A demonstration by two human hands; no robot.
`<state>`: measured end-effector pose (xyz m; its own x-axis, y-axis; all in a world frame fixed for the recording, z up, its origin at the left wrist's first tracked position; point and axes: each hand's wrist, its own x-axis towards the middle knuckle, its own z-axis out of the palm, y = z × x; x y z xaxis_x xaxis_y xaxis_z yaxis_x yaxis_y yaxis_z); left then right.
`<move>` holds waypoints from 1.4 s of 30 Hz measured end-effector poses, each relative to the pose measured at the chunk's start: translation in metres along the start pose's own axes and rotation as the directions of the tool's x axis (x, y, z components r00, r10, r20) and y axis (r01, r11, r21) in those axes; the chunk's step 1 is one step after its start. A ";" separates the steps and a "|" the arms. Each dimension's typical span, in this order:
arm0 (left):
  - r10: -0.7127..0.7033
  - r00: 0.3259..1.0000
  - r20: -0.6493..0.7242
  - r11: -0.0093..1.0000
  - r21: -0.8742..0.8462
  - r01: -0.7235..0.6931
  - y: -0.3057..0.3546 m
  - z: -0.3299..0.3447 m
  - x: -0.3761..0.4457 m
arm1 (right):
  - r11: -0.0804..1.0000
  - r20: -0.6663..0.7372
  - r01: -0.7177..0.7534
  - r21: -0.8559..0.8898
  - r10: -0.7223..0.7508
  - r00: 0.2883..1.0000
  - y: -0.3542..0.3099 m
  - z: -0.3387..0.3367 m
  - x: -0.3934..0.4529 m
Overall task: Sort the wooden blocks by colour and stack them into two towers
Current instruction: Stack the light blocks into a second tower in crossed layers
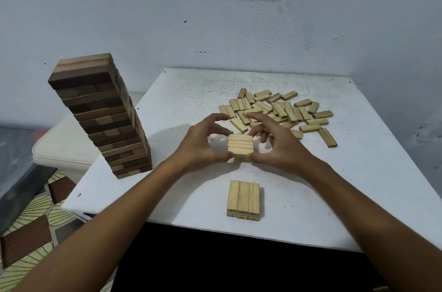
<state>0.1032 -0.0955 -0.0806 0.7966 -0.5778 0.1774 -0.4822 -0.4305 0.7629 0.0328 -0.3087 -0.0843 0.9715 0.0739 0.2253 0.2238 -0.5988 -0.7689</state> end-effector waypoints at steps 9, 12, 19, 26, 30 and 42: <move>0.048 0.998 -0.038 0.988 -0.146 -0.053 0.028 -0.002 -0.050 | 0.996 -0.080 0.004 0.093 0.003 0.997 -0.027 0.005 -0.051; 0.038 0.998 -0.044 0.984 -0.174 -0.045 0.030 0.005 -0.067 | 0.997 -0.075 -0.023 0.080 0.029 0.997 -0.029 0.012 -0.067; 0.027 0.998 -0.054 0.972 -0.233 -0.039 0.028 0.018 -0.088 | 0.992 -0.086 -0.053 0.111 0.063 0.994 -0.033 0.023 -0.090; 0.014 0.998 -0.062 0.968 -0.251 -0.029 0.021 0.024 -0.096 | 0.993 -0.070 -0.074 0.088 0.080 0.994 -0.033 0.029 -0.095; 0.023 0.997 -0.070 0.968 -0.247 -0.039 0.020 0.027 -0.096 | 0.993 -0.082 -0.067 0.095 0.075 0.994 -0.033 0.032 -0.096; 0.039 0.998 -0.041 0.974 -0.220 -0.047 0.018 0.027 -0.098 | 0.995 -0.070 -0.073 0.075 0.078 0.994 -0.029 0.032 -0.096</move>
<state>0.0066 -0.0658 -0.1007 0.7918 -0.5649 0.2321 -0.4271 -0.2404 0.8717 -0.0643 -0.2729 -0.1024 0.9781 -0.0295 0.2060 0.1577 -0.5410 -0.8261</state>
